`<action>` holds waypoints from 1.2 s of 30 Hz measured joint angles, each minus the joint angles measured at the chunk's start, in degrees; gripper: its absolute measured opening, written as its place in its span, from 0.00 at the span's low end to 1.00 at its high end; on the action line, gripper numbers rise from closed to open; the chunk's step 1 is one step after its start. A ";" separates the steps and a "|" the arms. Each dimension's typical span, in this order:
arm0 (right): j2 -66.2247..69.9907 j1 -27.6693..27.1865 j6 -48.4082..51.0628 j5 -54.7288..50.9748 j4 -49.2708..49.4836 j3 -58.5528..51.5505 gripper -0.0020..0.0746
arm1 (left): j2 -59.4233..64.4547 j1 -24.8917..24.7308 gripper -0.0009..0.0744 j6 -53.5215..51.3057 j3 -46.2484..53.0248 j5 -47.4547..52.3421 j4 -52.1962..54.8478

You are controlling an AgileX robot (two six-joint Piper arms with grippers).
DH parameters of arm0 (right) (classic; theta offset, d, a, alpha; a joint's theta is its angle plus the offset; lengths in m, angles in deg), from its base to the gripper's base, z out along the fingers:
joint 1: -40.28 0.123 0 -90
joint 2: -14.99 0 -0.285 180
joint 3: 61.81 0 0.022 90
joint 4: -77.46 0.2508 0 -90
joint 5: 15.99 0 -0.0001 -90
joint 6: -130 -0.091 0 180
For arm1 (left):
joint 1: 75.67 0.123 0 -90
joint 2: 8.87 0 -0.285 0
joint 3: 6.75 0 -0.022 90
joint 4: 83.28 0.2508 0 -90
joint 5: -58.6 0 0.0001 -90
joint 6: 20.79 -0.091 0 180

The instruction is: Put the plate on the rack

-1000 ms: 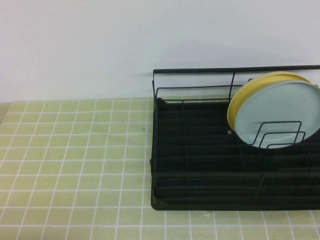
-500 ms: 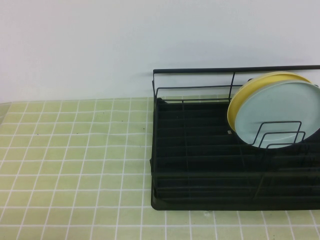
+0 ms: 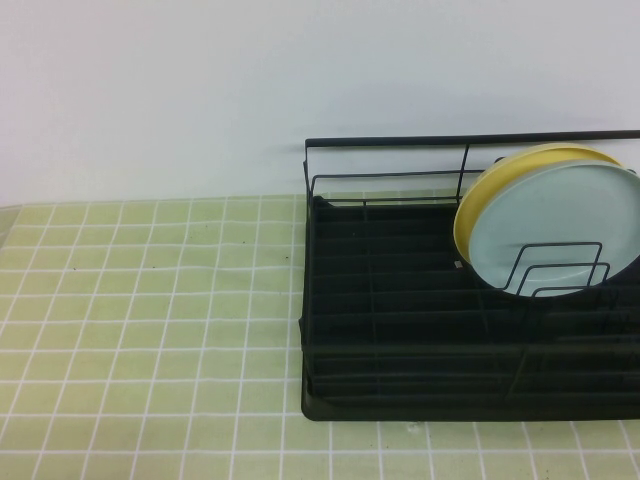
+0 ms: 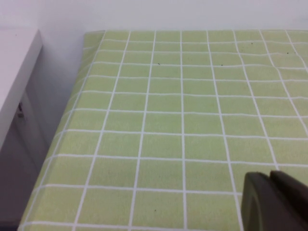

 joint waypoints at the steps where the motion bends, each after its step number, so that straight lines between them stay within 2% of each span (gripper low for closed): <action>1: 0.00 0.00 0.00 0.00 0.00 0.00 0.02 | 0.00 0.00 0.01 0.00 0.15 -0.13 0.11; 36: 0.00 0.00 0.00 0.00 0.00 0.00 0.02 | 0.11 0.00 0.01 -2.10 1.00 -1.91 -0.16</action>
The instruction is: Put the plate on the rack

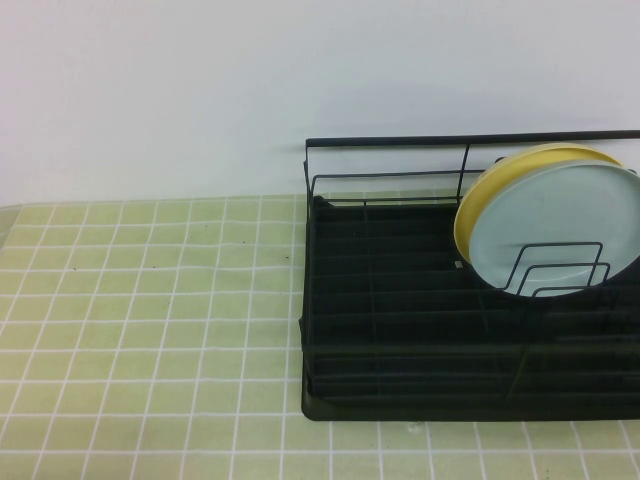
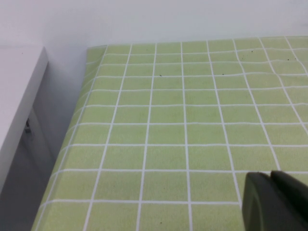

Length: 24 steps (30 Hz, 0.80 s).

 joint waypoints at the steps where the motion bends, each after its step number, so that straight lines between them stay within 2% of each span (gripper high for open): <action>1: 0.00 0.00 0.00 0.00 0.00 0.00 0.02 | 0.00 0.00 0.01 0.00 0.00 0.00 0.00; 5: 0.00 0.22 -0.07 0.00 0.00 0.00 0.02 | 0.00 0.00 0.01 0.00 0.00 0.00 0.00; 9: -0.01 4.03 -0.07 -0.46 0.00 0.00 0.02 | 0.00 0.00 0.01 0.00 0.00 0.00 0.00; 13: -0.01 4.14 -0.07 -1.60 0.00 0.00 0.02 | 0.00 0.00 0.01 0.00 0.00 0.00 0.00; 24: -0.12 3.94 3.24 12.97 1.58 -1.03 0.02 | 0.00 0.00 0.01 0.00 0.00 0.00 0.00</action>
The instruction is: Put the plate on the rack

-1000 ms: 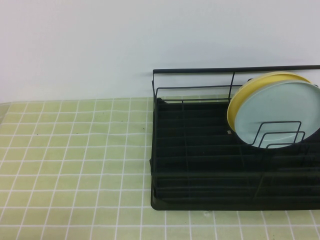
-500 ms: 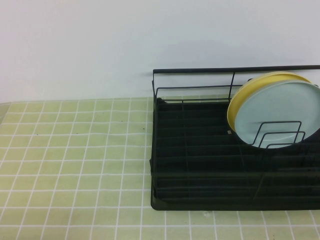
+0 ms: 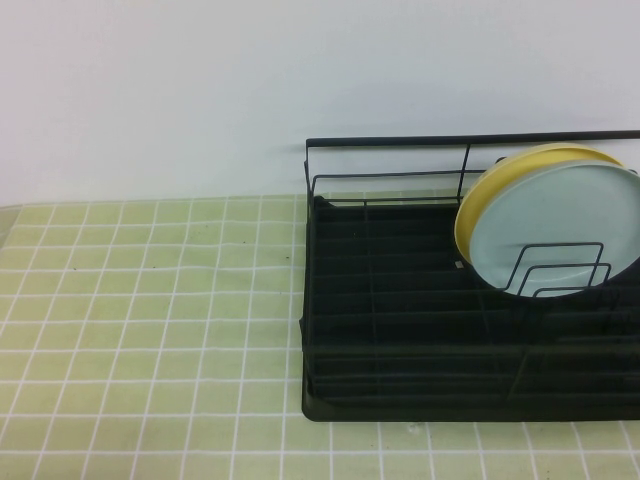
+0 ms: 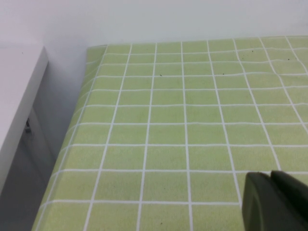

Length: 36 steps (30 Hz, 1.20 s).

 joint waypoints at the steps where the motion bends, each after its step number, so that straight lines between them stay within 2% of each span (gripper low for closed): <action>1: -0.39 -0.32 -1.01 1.33 -1.59 -0.25 0.02 | 0.00 0.00 0.01 0.00 0.00 0.00 0.00; 3: -2.78 -2.64 -7.56 2.69 -8.23 -1.28 0.02 | 0.00 0.00 0.01 0.00 0.00 0.00 0.00; 7: -8.57 -6.91 -26.69 2.00 -21.81 -1.94 0.02 | 0.00 0.00 0.01 0.00 0.00 0.00 0.00; 10: -11.34 -7.85 -44.40 -0.16 -38.79 -1.94 0.02 | 0.00 0.00 0.01 0.00 0.00 0.00 0.00; 12: -12.77 -7.85 -61.16 -2.68 -54.07 -2.18 0.02 | 0.00 0.00 0.01 0.00 0.00 0.00 0.00; 14: -14.20 -7.85 -74.11 -3.46 -64.41 -3.67 0.02 | 0.00 0.00 0.01 0.00 0.00 0.00 0.00; 16: -16.03 -7.85 -81.70 -1.65 -70.73 -6.14 0.02 | 0.00 0.00 0.01 0.00 0.00 0.00 0.00; 20: -20.44 -7.85 -89.13 5.05 -75.38 -12.56 0.02 | 0.00 0.00 0.01 0.00 0.00 0.00 0.00; 22: -21.56 -7.97 -90.89 -0.23 -79.53 -12.17 0.02 | 0.00 0.00 0.01 0.00 0.00 0.00 0.00; 24: -21.22 -7.97 -92.01 -0.97 -82.00 -12.34 0.02 | 0.00 0.00 0.01 0.00 0.00 0.12 0.00; 36: -21.43 -7.08 -92.89 -1.34 -83.23 -12.34 0.02 | 0.00 0.00 0.01 0.00 0.00 0.12 0.00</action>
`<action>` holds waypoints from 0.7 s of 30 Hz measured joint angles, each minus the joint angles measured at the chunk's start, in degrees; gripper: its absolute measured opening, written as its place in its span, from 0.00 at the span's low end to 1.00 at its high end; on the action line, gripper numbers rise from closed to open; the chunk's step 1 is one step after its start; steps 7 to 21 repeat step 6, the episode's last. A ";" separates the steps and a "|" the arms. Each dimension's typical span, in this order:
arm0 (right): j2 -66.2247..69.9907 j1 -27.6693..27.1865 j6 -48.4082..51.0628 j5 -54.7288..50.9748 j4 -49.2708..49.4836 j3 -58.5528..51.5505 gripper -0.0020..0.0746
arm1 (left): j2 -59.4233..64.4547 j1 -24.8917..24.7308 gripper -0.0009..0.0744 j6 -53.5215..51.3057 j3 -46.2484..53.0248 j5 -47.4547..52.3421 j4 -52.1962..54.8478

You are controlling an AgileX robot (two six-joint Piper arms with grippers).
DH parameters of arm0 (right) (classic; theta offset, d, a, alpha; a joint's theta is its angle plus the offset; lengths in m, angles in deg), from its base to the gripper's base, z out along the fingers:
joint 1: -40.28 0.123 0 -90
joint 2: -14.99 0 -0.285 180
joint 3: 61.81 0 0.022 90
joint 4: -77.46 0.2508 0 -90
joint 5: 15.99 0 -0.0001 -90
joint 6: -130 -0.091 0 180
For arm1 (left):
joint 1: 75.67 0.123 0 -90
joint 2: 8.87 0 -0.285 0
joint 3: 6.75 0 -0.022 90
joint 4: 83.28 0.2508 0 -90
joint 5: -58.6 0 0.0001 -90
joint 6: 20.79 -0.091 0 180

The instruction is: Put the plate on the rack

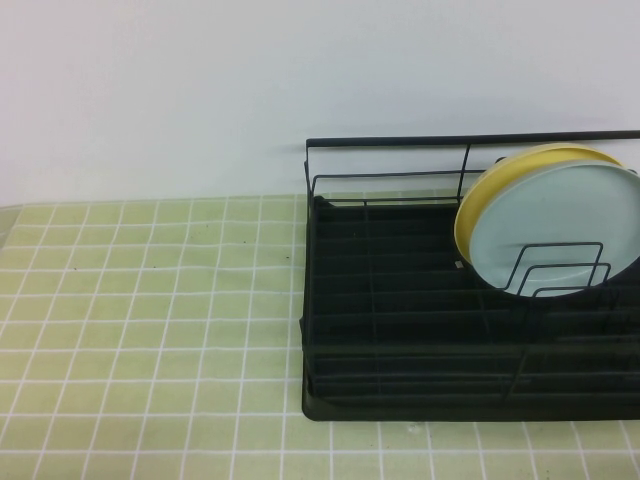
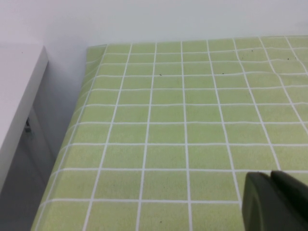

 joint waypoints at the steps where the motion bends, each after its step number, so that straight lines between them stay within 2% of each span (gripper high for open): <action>1: 0.00 0.12 0.00 -0.12 0.00 0.00 0.02 | 0.00 0.00 0.01 0.00 0.00 0.00 0.00; 21: 0.22 0.28 -0.35 -0.12 0.00 0.00 0.02 | 0.00 0.00 0.01 0.00 0.00 0.00 0.00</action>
